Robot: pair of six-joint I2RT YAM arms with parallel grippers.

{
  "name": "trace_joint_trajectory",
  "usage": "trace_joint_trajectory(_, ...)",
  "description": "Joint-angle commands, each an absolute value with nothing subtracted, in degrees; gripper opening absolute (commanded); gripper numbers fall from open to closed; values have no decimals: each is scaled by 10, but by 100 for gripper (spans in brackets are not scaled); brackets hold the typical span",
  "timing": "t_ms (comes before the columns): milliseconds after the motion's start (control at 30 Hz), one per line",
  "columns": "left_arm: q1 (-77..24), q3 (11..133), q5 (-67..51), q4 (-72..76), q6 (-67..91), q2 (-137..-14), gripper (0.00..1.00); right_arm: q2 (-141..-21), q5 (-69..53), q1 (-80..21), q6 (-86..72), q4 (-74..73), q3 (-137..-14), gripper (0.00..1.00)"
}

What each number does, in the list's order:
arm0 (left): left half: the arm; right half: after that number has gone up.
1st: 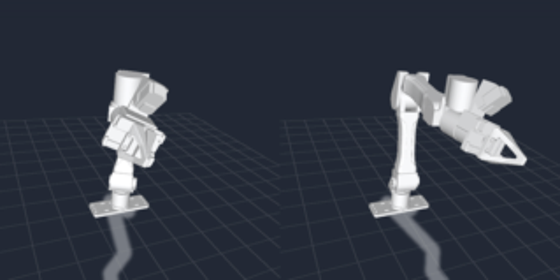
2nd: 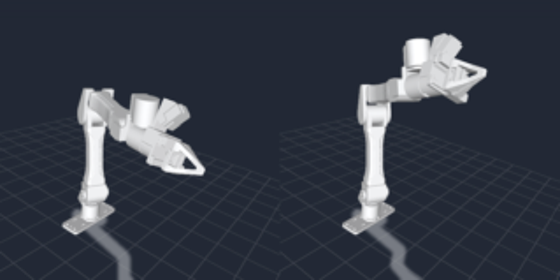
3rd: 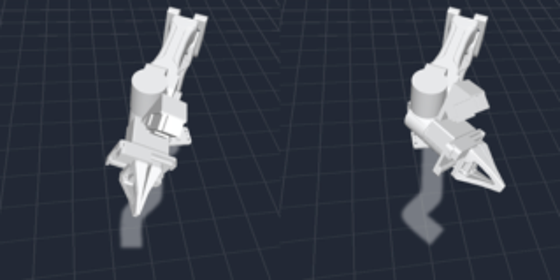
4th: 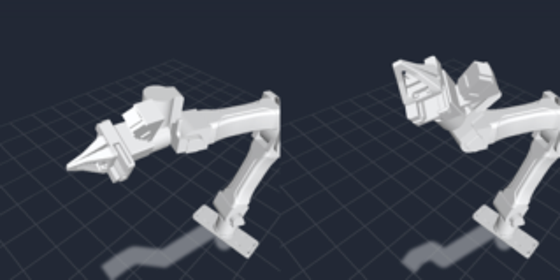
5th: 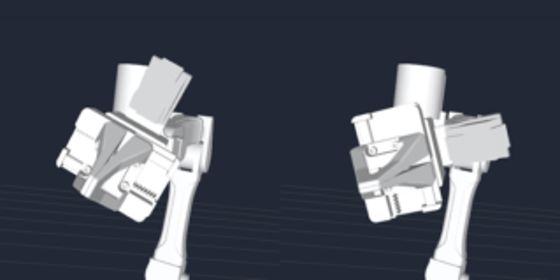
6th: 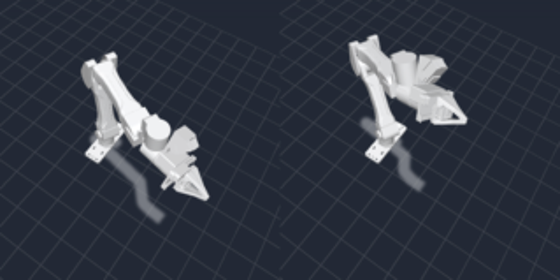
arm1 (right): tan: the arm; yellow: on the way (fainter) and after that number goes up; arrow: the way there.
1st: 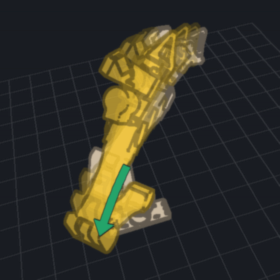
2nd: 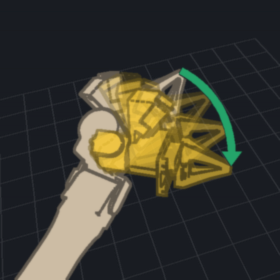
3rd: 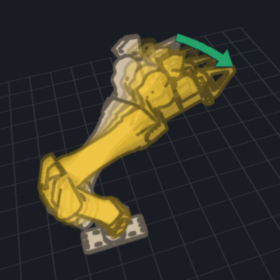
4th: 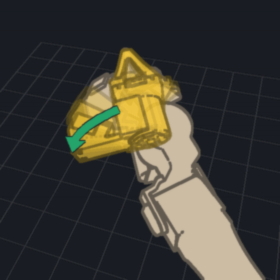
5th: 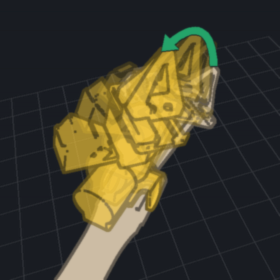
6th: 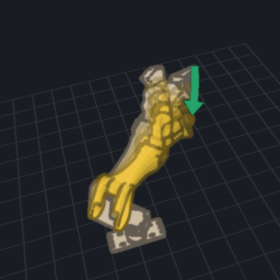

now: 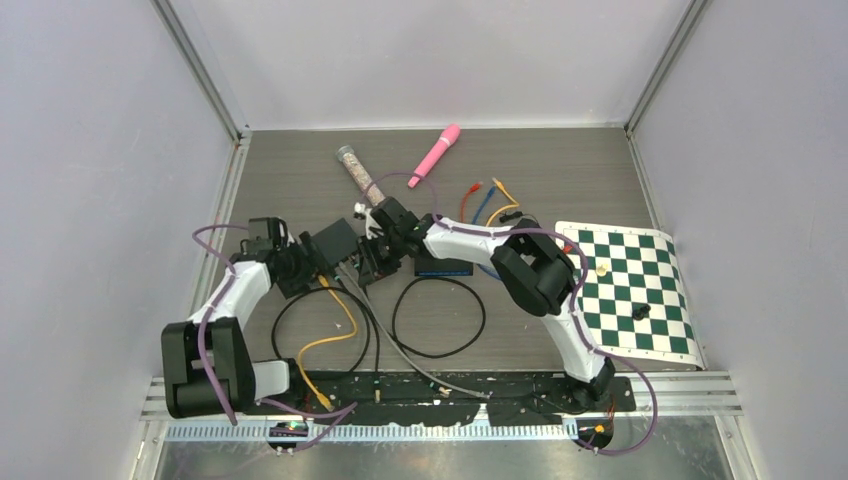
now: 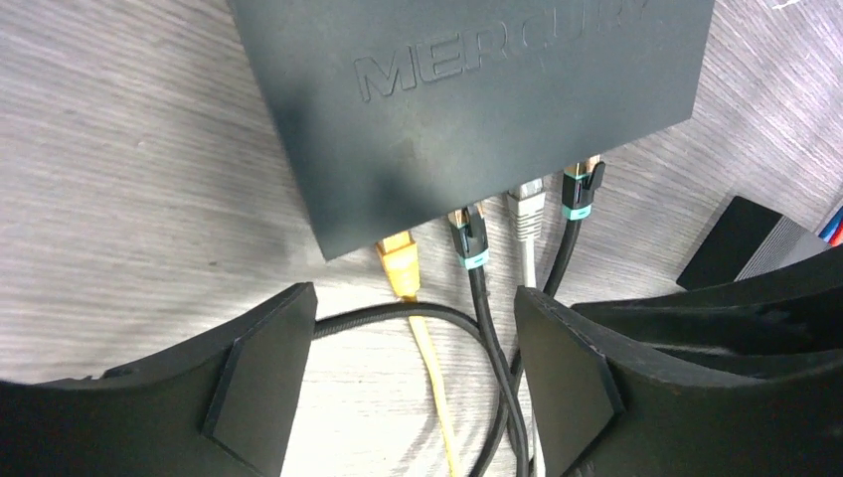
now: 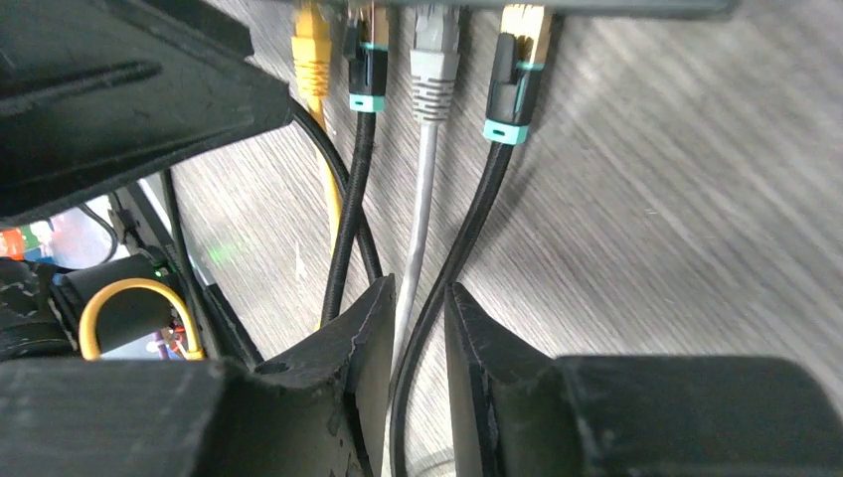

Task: Pull the plug from the switch port
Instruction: Move the switch port to the center of the board.

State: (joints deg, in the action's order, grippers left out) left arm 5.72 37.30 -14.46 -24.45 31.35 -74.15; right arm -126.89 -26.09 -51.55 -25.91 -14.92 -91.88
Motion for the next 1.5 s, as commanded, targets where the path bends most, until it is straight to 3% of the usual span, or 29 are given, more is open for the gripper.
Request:
trace_joint_trajectory(0,56,398,-112,-293,304,-690,80,-1207,-251,-492,-261,-115,-921,33)
trace_joint_trajectory(133,56,424,-89,-307,302,-673,99,-1216,-253,-482,-257,-130,-939,38)
trace_joint_trajectory(500,57,569,-65,-300,239,-750,100,-1308,-303,-465,-264,-164,-1047,47)
trace_joint_trajectory(767,34,690,-91,-319,33,-841,100,-1322,-318,-463,-281,-148,-1033,47)
trace_joint_trajectory(1067,-14,589,-58,-240,-194,-785,100,-1294,-322,-460,-286,-117,-981,47)
trace_joint_trajectory(1200,-14,612,12,-253,-184,-801,99,-1294,-324,-457,-288,-112,-976,47)
trace_joint_trajectory(1367,-11,640,-89,-250,-151,-790,100,-1292,-327,-450,-293,-105,-971,47)
trace_joint_trajectory(1467,-12,587,-80,-164,-116,-732,100,-1283,-324,-446,-291,-103,-963,47)
